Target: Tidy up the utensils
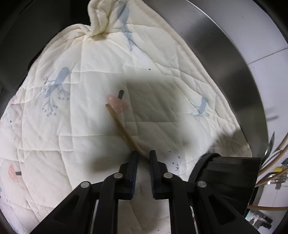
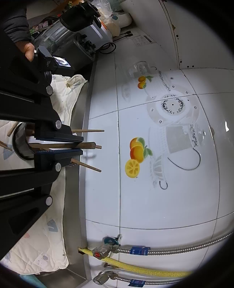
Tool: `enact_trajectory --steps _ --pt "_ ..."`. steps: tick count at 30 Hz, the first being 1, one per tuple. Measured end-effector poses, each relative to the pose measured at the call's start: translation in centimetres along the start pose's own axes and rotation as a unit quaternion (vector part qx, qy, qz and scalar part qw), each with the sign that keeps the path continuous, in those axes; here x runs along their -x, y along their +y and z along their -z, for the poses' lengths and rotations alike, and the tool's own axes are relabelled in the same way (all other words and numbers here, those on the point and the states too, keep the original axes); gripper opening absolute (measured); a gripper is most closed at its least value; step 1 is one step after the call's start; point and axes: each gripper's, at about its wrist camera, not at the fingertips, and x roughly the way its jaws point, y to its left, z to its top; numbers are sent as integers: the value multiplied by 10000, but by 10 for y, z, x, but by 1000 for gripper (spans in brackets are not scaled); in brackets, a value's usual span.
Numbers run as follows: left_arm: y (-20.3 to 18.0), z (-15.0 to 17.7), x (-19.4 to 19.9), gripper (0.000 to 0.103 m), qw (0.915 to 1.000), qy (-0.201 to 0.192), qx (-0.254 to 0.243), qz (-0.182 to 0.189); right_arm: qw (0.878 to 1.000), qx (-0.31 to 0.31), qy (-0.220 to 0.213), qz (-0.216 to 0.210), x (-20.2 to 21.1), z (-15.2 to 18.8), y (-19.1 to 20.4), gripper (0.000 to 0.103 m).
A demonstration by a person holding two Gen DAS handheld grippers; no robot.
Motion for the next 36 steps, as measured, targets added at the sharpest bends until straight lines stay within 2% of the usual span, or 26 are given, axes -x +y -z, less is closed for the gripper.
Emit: enact_trajectory --steps 5,8,15,20,22,24,26,32,36 --pt "-5 -1 5 0 9995 -3 -221 212 10000 -29 9 -18 0 0 0 10" --pt "-1 0 4 0 9994 40 -175 287 9999 -121 36 -28 -1 1 -3 10" --pt "8 -1 4 0 9993 -23 -241 276 9996 -267 42 -56 5 3 -9 12" --pt "15 -1 5 0 9991 100 -241 344 9994 -346 39 6 8 5 -13 14" --pt "16 0 2 0 9989 156 -230 368 9994 -357 35 -16 11 5 -13 20" --pt "18 0 2 0 9987 206 -225 412 9995 -323 10 -1 17 7 -12 32" --pt "17 1 2 0 9986 206 -298 389 9997 -255 8 11 22 10 -10 33" --pt "13 10 0 0 9978 249 -499 364 9986 -306 434 -40 23 31 -8 33" --pt "13 15 1 1 9971 305 -569 404 9941 -548 940 -36 11 59 -11 33"
